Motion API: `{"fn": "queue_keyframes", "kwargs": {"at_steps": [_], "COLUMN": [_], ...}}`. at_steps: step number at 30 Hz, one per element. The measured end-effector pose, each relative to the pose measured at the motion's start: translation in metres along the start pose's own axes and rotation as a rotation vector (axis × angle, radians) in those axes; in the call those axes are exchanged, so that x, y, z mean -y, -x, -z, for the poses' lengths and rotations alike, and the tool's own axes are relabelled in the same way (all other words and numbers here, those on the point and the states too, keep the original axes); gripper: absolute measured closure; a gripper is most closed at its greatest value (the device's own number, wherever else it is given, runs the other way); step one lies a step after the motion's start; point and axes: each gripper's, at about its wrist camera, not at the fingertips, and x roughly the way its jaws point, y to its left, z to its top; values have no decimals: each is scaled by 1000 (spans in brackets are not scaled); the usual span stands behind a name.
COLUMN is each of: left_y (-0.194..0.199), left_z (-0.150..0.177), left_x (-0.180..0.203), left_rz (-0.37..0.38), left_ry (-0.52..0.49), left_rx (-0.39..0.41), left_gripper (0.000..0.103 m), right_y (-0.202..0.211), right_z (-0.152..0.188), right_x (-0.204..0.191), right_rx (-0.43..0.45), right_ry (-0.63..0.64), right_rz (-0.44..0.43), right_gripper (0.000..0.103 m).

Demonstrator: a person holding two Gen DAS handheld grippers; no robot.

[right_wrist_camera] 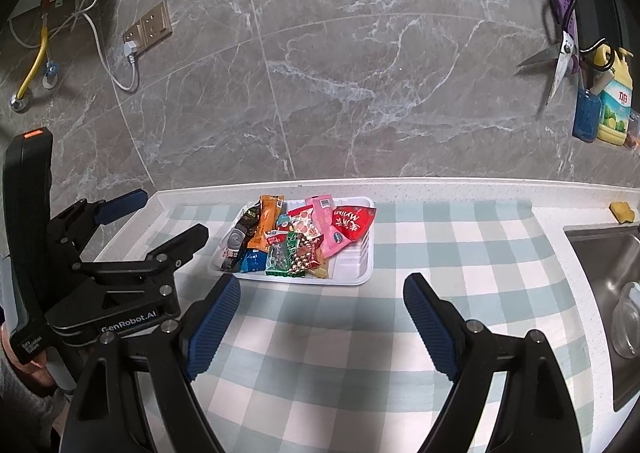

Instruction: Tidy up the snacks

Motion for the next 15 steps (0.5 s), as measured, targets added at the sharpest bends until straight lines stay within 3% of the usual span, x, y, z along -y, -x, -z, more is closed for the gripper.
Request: {"fn": "queue_keyframes", "kwargs": {"at_steps": [11, 15], "left_y": [0, -1], "left_z": [0, 0], "left_x": [-1, -10], "left_rz": [-30, 16], "left_ry": [8, 50], "left_rx": [3, -5], "left_gripper": [15, 15], "right_y": [-3, -4], "right_z": [1, 1], "right_x": [3, 3], "right_rx": [-6, -8], "right_ry": [-6, -6], "right_rz": [-5, -5], "right_gripper": [17, 17]}}
